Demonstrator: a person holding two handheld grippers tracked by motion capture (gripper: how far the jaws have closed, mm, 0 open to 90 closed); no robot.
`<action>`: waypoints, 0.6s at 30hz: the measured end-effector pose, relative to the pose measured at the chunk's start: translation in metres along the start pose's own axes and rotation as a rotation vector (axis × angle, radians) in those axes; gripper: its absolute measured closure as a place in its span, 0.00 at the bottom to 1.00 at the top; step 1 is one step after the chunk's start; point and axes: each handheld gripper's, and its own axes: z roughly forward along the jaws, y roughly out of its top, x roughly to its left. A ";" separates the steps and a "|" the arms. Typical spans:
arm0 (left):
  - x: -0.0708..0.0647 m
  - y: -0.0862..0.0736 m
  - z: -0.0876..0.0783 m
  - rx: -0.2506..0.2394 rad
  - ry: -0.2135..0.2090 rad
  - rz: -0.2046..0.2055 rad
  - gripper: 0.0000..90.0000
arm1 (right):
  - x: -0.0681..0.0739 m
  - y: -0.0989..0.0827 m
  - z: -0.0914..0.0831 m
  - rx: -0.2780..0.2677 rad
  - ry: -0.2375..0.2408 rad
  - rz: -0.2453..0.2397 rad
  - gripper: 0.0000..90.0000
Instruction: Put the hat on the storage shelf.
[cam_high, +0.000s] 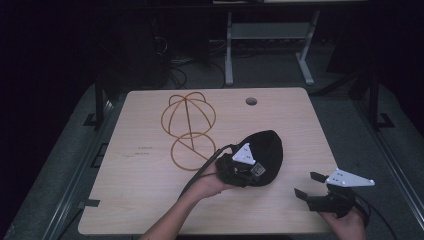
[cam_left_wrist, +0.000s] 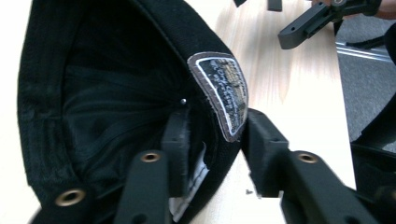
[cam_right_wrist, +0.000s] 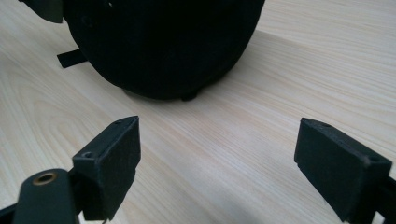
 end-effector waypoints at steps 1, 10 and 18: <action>0.000 0.000 0.000 0.000 0.000 0.000 0.75 | 0.000 0.000 0.000 0.000 0.004 0.002 0.16; 0.002 0.010 -0.004 -0.052 -0.058 0.022 0.90 | 0.006 0.006 0.004 -0.037 0.039 0.006 0.16; 0.005 0.020 -0.011 -0.093 -0.102 0.026 0.90 | 0.013 0.015 0.013 -0.078 0.086 -0.003 0.17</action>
